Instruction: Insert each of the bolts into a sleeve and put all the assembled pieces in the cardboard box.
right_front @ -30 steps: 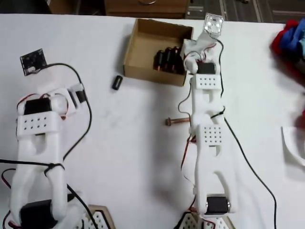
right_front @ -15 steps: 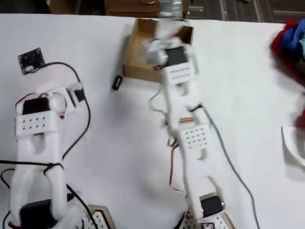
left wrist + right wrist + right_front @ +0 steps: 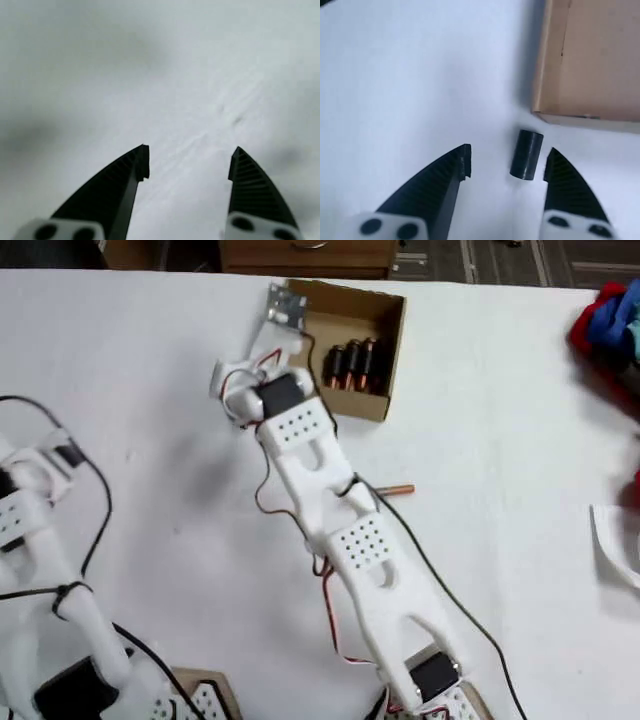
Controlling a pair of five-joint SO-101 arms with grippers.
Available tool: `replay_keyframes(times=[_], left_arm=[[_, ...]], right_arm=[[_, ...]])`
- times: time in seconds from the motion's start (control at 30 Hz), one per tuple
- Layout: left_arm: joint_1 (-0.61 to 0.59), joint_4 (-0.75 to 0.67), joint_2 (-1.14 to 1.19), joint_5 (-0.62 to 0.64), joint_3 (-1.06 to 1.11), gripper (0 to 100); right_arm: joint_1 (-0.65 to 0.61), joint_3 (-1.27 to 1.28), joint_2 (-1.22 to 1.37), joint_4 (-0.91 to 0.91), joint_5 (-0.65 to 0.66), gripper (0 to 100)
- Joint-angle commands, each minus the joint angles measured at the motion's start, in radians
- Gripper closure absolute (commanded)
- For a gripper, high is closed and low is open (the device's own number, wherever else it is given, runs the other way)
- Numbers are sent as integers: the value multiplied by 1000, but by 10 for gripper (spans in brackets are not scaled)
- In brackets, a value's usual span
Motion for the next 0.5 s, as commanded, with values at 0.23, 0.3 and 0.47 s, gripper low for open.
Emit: replay_keyframes(times=[0.23, 0.3, 0.47], left_arm=[[-112, 2, -14, -6, -42, 729], [-124, 2, -14, -6, -44, 729], [-130, -2, -14, -6, -50, 729]], right_arm=[[7, -26, 110, -183, -12, 965], [15, -26, 128, -180, -12, 933], [38, -37, 137, -136, -11, 807]])
